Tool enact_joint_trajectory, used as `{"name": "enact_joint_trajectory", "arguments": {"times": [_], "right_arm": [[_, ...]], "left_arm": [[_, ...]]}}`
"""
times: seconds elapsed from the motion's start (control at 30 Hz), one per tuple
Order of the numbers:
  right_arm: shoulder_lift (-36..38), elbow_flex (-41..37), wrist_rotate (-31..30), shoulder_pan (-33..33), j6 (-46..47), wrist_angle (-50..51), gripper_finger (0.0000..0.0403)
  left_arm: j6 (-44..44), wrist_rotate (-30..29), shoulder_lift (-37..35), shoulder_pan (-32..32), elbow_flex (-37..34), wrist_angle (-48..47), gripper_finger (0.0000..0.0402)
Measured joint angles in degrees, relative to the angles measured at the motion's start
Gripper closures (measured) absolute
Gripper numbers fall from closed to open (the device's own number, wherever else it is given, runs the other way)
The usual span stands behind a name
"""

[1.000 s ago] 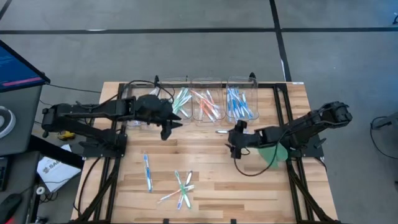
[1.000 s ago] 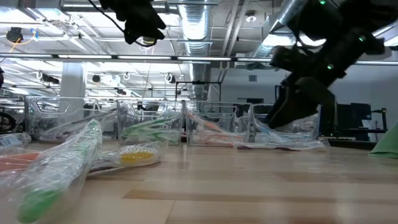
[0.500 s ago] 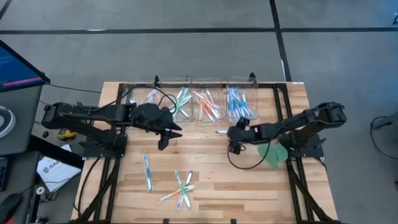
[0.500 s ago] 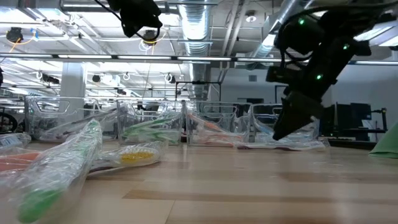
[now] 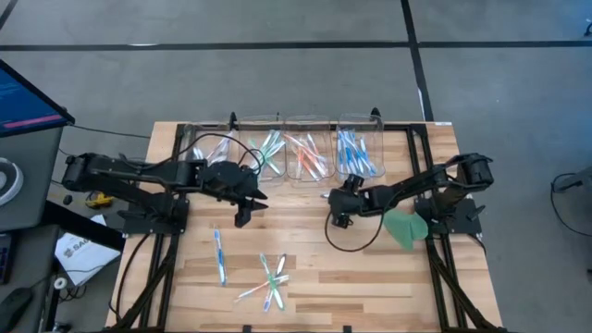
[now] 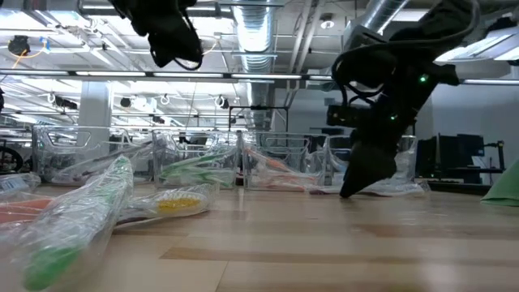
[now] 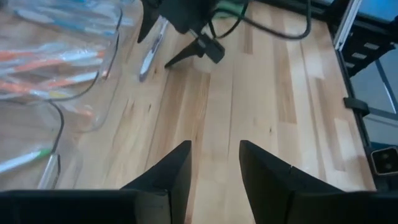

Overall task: Pick & Place Toothbrushes
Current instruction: Put the violet toothbrush into the left transparent bin

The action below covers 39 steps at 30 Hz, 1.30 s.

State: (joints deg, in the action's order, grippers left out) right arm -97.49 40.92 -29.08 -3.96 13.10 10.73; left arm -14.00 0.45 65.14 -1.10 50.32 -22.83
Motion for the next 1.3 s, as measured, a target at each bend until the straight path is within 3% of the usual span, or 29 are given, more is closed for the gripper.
{"name": "enact_joint_trajectory", "arguments": {"times": [0.17, 0.3, 0.4, 1.3], "right_arm": [[-0.07, 1.09, 5.25, 1.78, 2.02, 1.34, 0.0102], [-0.01, 1.3, 14.55, 3.75, 5.85, 2.01, 0.0102], [-0.01, 1.32, 18.08, 4.36, 5.82, 1.69, 0.0102], [0.3, 1.19, 20.83, 0.23, 4.09, 1.67, 0.0102]], "left_arm": [[0.0, 0.01, 0.0, 0.02, -2.07, 0.88, 0.0275], [-0.01, 0.01, 0.0, 0.0, -3.14, 1.33, 0.0275], [-0.02, 0.02, 0.0, -0.09, -3.34, 1.29, 0.0275], [0.07, 0.02, 0.0, -0.35, -3.34, 1.42, 0.0275]]}}
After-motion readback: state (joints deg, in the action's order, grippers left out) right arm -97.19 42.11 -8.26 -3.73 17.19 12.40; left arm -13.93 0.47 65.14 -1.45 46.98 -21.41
